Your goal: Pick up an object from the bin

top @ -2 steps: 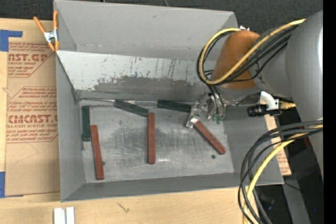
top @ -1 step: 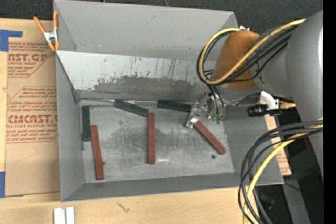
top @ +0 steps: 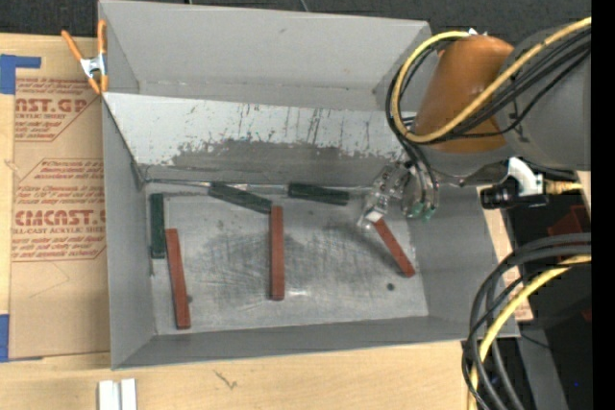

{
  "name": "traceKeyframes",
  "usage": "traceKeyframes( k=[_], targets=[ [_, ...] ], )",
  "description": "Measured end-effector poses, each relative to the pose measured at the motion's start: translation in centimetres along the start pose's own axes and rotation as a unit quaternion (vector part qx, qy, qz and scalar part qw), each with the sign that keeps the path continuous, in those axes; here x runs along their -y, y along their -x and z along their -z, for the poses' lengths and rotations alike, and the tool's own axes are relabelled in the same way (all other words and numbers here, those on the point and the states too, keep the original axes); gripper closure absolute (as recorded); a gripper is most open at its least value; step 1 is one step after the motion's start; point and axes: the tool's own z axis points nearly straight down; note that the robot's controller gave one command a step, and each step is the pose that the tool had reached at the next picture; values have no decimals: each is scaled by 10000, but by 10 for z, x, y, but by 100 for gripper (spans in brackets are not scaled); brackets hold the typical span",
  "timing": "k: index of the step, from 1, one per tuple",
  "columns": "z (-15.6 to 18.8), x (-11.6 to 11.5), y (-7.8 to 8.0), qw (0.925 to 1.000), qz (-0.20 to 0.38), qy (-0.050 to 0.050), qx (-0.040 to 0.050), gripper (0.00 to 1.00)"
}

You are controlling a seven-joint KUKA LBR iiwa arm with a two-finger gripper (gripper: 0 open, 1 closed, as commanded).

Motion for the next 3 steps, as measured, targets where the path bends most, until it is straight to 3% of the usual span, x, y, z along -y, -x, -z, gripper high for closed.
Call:
traceKeyframes(
  k=[1,2,3],
  targets=[
    [26,8,8,9778,2097,1,35,0],
    [10,12,14,9483,3175,-2,35,0],
    [-68,58,45,9612,2757,5,23,100]
  ],
)
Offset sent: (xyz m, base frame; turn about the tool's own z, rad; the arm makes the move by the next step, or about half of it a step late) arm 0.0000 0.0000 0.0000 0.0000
